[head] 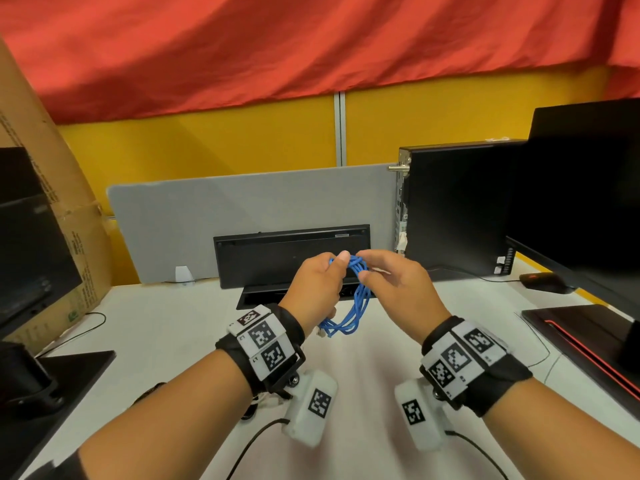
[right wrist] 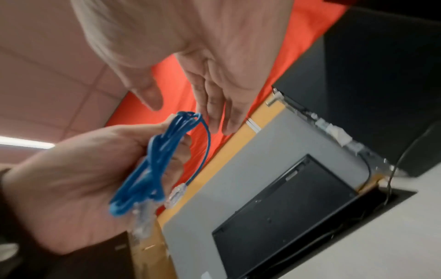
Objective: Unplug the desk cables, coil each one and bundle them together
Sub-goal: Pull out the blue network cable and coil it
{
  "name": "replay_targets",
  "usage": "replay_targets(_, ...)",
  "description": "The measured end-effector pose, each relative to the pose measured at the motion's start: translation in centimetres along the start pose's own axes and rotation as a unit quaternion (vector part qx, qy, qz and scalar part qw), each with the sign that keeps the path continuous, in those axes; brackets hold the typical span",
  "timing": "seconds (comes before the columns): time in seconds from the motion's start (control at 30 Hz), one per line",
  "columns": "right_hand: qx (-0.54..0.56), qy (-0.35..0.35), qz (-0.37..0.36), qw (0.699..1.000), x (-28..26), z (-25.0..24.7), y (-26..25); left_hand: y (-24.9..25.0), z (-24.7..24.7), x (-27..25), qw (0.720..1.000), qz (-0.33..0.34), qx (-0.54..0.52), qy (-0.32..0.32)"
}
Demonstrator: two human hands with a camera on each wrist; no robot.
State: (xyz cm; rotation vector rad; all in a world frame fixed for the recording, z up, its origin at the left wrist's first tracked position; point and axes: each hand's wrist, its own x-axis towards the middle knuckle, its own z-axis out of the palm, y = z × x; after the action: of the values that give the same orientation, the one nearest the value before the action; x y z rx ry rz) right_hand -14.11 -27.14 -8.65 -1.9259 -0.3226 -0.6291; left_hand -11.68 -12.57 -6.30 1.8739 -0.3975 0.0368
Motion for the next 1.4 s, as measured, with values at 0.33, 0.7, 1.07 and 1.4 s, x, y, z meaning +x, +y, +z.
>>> replay_targets(0.33,-0.196,-0.034,-0.093,0.976,0.1,-0.5,-0.5,-0.5,-0.2,-0.6,0.995,-0.053,-0.054,-0.069)
replay_targets(0.7,0.114,0.003,0.101,0.988,0.1,-0.9,0.4,-0.4,-0.1,-0.1,0.997,-0.045,-0.060,-0.032)
replay_targets(1.07,0.311,0.038,0.229,0.922,-1.0,0.7,-2.4,-1.8,-0.4,0.6,1.000,0.016,-0.011,-0.017)
replay_targets(1.4,0.489,-0.016,0.318,0.812,0.2,-0.1,-2.6,-2.2,-1.9,0.3,0.982,0.001,-0.132,-0.133)
